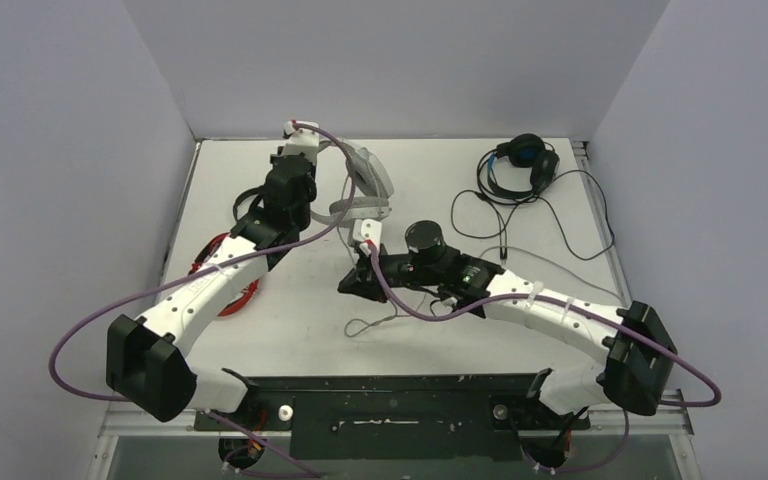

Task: Wrap the headphones
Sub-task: Wrap the headphones cable around the headphones.

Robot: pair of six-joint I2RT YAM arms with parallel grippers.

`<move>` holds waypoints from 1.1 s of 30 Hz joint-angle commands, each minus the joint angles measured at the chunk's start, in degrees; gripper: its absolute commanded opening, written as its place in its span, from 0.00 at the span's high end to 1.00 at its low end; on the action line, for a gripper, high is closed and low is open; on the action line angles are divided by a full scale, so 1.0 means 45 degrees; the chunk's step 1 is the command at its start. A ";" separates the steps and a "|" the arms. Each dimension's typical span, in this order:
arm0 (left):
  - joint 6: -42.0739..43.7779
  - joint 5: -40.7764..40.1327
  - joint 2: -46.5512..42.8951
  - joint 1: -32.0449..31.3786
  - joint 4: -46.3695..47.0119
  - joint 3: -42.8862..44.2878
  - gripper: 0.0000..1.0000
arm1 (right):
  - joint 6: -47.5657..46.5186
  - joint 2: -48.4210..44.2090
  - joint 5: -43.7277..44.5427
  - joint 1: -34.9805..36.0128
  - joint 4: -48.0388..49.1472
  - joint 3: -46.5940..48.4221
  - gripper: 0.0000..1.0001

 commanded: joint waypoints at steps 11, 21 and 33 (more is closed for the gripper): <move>0.5409 0.3760 -0.1402 -0.0271 -0.1956 -0.0137 1.00 | -0.3390 -0.1022 0.2867 -0.3296 -0.7103 0.3543 1.00; 0.5346 0.5619 -0.1440 -0.1055 -0.5638 0.1241 1.00 | -0.3811 -0.1036 0.6645 -0.3287 -0.4740 0.2418 0.92; 0.5210 0.5200 -0.0838 -0.2102 -0.7618 0.3013 1.00 | -0.3558 0.0047 0.6980 -0.3294 -0.3266 0.1522 0.83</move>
